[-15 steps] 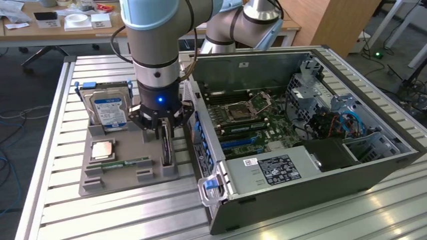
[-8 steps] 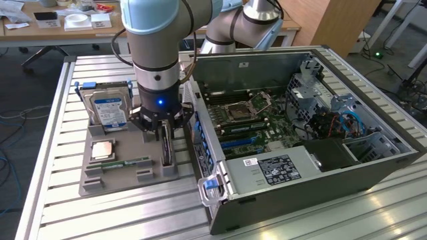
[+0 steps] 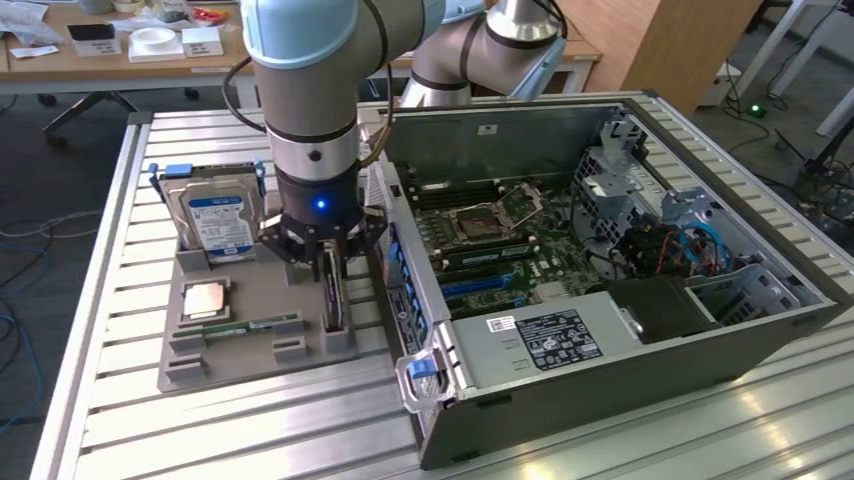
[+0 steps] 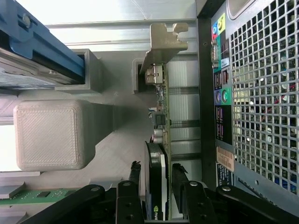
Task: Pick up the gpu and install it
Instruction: 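Pick up the gpu and move the gpu toward the slot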
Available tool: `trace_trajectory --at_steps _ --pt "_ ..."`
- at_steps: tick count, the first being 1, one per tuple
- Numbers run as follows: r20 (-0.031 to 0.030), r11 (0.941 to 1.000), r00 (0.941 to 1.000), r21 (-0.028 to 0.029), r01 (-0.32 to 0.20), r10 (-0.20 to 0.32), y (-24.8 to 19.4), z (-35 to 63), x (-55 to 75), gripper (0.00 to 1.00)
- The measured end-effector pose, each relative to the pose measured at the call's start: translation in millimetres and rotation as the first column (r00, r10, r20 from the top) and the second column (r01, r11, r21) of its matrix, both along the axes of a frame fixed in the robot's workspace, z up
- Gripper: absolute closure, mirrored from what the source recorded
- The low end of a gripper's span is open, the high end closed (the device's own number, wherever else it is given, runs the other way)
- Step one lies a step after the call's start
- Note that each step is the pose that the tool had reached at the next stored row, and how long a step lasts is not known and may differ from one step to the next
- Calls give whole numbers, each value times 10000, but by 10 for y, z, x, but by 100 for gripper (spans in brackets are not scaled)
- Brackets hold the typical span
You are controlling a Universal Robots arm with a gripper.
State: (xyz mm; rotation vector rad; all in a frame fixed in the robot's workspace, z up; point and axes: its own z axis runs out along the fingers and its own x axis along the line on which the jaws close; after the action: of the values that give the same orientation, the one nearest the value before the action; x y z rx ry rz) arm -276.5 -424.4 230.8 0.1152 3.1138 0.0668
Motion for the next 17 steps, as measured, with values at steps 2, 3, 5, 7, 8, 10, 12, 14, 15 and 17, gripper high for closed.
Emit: trace_trajectory --at_steps 2,3,5,7,8,10,12,14,15,17 --pt "0 10000 10000 0 0 0 0 0 0 67" --pt "0 10000 10000 0 0 0 0 0 0 67" --pt "0 10000 10000 0 0 0 0 0 0 67" --pt "0 10000 10000 0 0 0 0 0 0 67" --pt "0 10000 10000 0 0 0 0 0 0 67" --pt "0 10000 10000 0 0 0 0 0 0 67" --pt "0 10000 10000 0 0 0 0 0 0 67" --pt "0 10000 10000 0 0 0 0 0 0 67" --pt "0 10000 10000 0 0 0 0 0 0 67" --pt "0 10000 10000 0 0 0 0 0 0 67"
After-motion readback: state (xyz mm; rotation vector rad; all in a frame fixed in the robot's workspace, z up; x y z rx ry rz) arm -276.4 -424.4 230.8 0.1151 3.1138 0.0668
